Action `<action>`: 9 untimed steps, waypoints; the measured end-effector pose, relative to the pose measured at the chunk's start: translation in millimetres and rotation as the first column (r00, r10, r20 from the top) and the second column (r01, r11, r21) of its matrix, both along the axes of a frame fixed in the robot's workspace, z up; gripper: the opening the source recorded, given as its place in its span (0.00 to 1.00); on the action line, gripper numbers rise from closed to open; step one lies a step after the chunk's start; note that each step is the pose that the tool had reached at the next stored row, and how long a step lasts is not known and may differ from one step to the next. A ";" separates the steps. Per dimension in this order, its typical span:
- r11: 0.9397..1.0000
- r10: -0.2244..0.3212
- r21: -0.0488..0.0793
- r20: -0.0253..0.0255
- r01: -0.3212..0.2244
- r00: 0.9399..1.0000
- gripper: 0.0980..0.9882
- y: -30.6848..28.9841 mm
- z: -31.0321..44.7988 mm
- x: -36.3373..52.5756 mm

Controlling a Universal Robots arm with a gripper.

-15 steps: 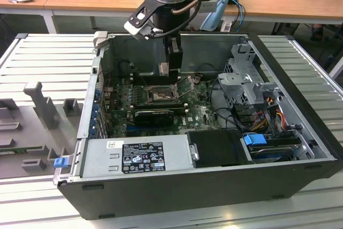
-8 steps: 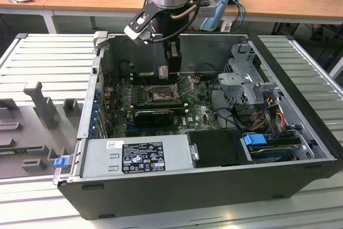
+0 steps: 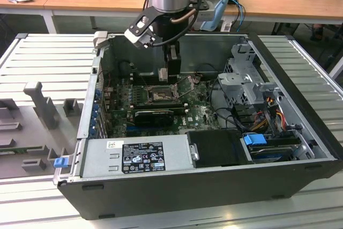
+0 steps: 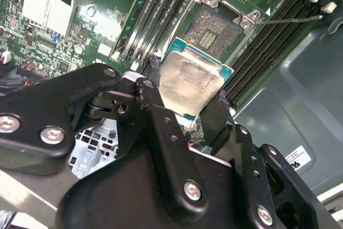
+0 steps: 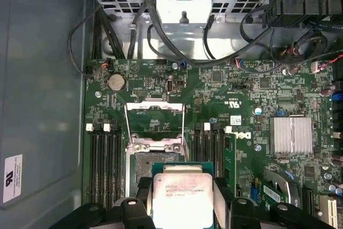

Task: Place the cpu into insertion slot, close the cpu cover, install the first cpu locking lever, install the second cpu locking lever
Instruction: 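Place the cpu into insertion slot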

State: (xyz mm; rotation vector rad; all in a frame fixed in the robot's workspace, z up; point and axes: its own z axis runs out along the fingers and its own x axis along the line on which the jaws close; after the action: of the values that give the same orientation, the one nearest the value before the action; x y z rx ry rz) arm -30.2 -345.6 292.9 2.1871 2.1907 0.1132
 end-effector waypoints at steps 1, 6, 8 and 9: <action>1.000 -0.001 0.000 0.000 0.001 1.000 0.50 0.0 -0.4 0.0; 0.998 -0.056 0.000 0.000 0.056 0.998 0.50 0.0 -5.3 -0.1; 0.998 -0.056 0.000 0.000 0.056 0.998 0.50 0.0 -8.6 -0.2; 0.998 -0.056 0.000 0.000 0.056 0.998 0.50 0.0 -9.6 -0.3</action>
State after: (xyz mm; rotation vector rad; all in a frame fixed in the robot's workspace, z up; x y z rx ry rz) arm -30.4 -345.6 283.3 2.2464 2.1269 0.1114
